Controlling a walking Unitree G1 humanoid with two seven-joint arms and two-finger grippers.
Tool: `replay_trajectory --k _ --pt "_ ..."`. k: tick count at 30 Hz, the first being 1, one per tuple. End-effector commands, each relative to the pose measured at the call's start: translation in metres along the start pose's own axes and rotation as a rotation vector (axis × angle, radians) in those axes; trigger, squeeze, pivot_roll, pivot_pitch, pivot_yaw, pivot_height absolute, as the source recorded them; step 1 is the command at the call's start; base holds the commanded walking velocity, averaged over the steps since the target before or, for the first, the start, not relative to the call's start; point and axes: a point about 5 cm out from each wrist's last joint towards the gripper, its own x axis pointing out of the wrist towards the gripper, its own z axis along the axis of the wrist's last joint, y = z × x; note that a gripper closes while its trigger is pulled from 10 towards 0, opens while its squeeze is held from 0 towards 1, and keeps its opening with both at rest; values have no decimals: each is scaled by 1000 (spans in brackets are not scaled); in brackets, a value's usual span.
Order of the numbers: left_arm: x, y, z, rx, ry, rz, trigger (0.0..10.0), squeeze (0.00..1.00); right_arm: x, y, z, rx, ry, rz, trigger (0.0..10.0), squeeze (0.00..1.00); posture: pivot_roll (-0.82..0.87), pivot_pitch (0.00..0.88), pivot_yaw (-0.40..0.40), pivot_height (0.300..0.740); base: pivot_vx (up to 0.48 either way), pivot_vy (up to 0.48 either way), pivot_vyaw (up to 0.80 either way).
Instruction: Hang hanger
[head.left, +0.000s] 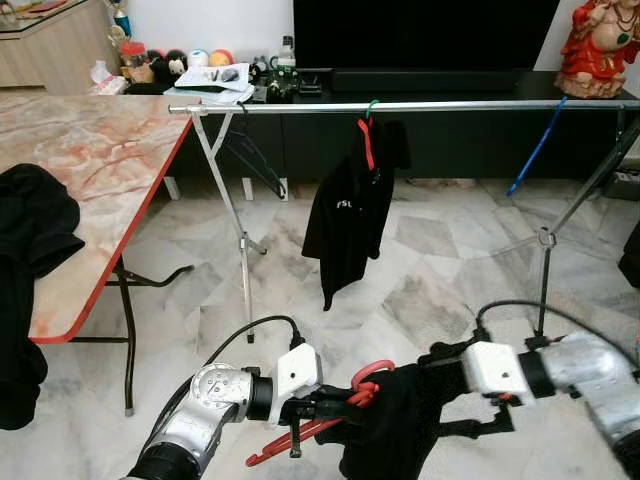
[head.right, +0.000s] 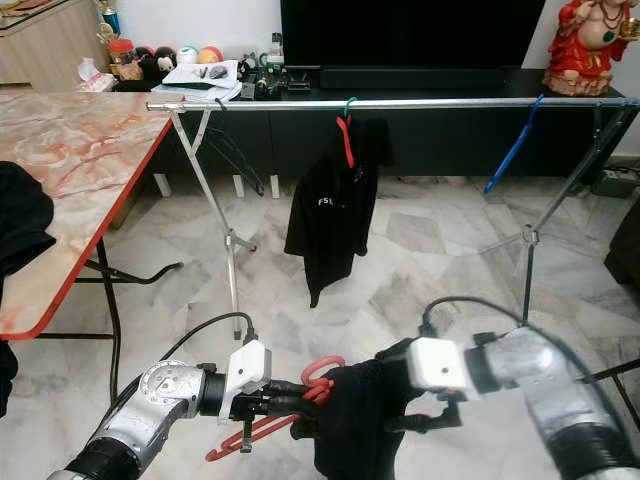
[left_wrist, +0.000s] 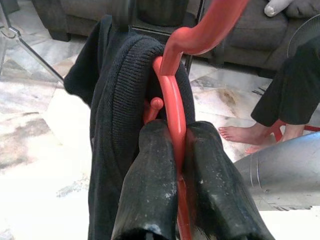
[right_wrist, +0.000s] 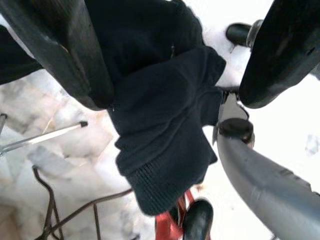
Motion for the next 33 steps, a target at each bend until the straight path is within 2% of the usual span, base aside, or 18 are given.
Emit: replay_trajectory --k 1,4,10,14,24,31,32,33 --pt "2 1 7 34 -9 -21 10000 0 4 -1 -3 -29 50 -3 10000 0 -44 93 29 740 0 0 0" --pt "2 0 7 40 -10 -24 10000 0 12 -7 -3 -22 32 -73 10000 0 -36 95 27 740 0 0 0" --pt "2 -1 8 43 -10 -26 10000 0 14 -9 -1 -36 16 -91 10000 0 -34 98 24 740 0 0 0" --pt "3 -1 8 45 -7 -28 10000 0 16 -15 2 -58 -6 -148 10000 0 -36 98 24 740 0 0 0" --pt "4 0 9 51 -6 -27 10000 0 26 0 -5 -9 1 22 10000 0 -33 95 21 740 0 0 0" --pt "4 0 9 53 -8 -25 10000 0 32 -3 -5 13 -2 9 10000 0 -24 96 15 740 0 0 0" --pt "4 -1 9 54 -8 -25 10000 0 33 -3 -6 20 -1 10 8157 0 -22 96 15 740 0 0 0" --pt "5 -1 9 54 -9 -24 10000 0 34 -2 -6 25 1 14 3961 0 -22 96 14 740 0 0 0"
